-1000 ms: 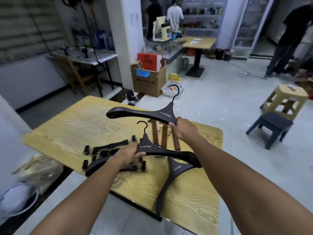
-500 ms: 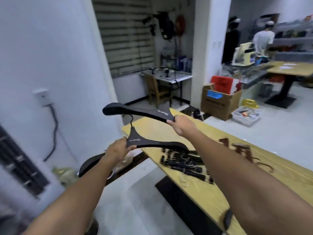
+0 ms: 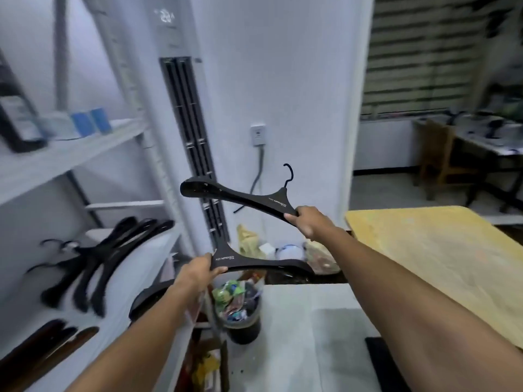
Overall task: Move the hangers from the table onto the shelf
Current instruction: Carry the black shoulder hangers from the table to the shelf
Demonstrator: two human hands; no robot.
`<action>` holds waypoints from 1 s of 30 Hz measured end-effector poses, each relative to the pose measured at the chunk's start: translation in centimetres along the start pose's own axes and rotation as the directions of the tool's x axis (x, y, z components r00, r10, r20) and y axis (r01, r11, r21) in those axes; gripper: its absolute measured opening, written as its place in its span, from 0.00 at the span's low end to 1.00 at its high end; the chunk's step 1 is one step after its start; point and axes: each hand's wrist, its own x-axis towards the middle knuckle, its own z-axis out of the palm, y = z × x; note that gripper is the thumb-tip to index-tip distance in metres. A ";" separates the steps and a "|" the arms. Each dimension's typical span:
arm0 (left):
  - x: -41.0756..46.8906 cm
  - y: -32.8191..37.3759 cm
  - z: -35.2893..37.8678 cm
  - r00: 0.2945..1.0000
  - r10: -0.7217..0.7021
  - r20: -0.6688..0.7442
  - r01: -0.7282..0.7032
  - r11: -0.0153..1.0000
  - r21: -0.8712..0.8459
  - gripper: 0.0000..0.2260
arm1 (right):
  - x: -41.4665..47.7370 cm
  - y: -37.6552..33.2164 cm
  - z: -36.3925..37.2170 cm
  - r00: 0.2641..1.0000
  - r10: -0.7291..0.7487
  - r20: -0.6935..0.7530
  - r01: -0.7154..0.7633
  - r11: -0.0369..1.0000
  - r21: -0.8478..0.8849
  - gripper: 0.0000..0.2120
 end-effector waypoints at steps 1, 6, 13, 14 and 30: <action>-0.9 -1.6 0.1 0.998 -0.059 -0.006 0.059 0.998 -0.024 0.23 | 0.6 -1.3 0.8 0.998 -0.044 0.034 0.044 0.999 -0.009 0.18; -6.7 -7.6 -0.5 0.961 -0.270 -0.062 0.266 0.962 -0.055 0.22 | 1.7 -8.4 5.5 0.947 -0.266 0.182 0.278 0.960 -0.040 0.18; -17.9 -13.8 -1.0 0.846 -0.506 -0.169 0.478 0.859 -0.182 0.21 | -1.1 -17.5 12.4 0.783 -0.489 0.385 0.541 0.841 -0.033 0.21; -19.6 -14.4 -0.8 0.822 -0.542 -0.174 0.508 0.837 -0.204 0.21 | -1.8 -18.6 13.3 0.762 -0.505 0.406 0.561 0.827 -0.025 0.21; -39.2 -24.1 -0.4 0.564 -0.808 -0.171 0.778 0.589 -0.218 0.23 | -13.5 -30.6 22.0 0.606 -0.622 0.496 0.732 0.680 -0.042 0.25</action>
